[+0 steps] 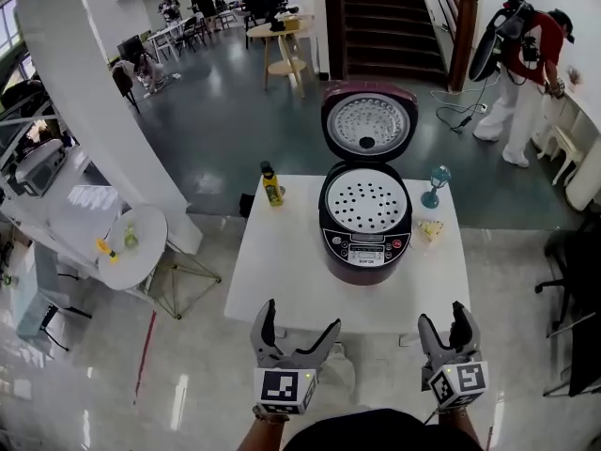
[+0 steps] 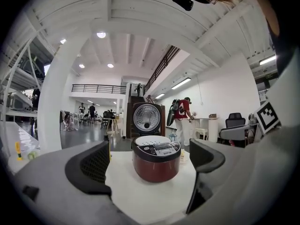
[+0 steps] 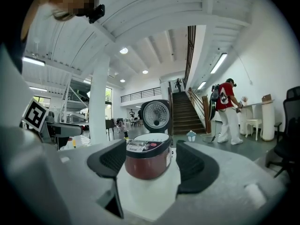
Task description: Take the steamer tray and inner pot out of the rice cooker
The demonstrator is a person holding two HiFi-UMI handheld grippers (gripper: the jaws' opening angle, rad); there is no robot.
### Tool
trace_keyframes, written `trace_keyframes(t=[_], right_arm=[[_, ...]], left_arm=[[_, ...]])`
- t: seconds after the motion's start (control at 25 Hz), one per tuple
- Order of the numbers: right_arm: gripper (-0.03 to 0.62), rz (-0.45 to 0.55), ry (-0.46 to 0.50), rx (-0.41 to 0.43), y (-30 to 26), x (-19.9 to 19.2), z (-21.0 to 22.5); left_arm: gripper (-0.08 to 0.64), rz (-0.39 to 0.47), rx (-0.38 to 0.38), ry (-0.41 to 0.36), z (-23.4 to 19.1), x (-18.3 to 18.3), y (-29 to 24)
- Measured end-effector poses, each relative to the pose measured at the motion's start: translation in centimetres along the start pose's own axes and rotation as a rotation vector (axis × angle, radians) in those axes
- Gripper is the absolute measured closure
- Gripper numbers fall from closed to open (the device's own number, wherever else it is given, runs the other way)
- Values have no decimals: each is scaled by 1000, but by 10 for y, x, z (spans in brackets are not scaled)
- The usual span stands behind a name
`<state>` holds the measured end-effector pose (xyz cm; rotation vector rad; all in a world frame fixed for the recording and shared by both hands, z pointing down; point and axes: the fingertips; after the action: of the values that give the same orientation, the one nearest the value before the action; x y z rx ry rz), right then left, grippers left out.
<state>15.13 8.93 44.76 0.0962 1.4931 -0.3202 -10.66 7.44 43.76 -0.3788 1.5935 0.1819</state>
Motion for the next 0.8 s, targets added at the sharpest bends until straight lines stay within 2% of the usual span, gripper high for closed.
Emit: trace_keyframes(t=[0.16, 0.28, 0.52, 0.68, 0.8], right_arm=[[262, -37, -5, -13, -51, 3, 3], [262, -53, 10, -30, -88, 7, 8], [262, -69, 4, -73, -148, 8, 21], [262, -80, 20, -85, -175, 9, 32], [264, -89, 54, -75, -187, 13, 38]], left_arm=[[33, -74, 13, -15, -36, 1, -47], [33, -96, 18, -5, -63, 3, -84], [32, -136, -77, 59, -84, 4, -153], [34, -173, -139, 40, -83, 4, -193], [33, -194, -163, -5, -76, 12, -208]])
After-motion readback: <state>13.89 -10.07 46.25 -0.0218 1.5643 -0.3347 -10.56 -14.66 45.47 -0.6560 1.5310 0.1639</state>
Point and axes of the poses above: the fingertips, and each gripper's own axes: y backward along the fingers, z to its right, x out of its top, and after that the axes turned 1 degree about -z, right-handed
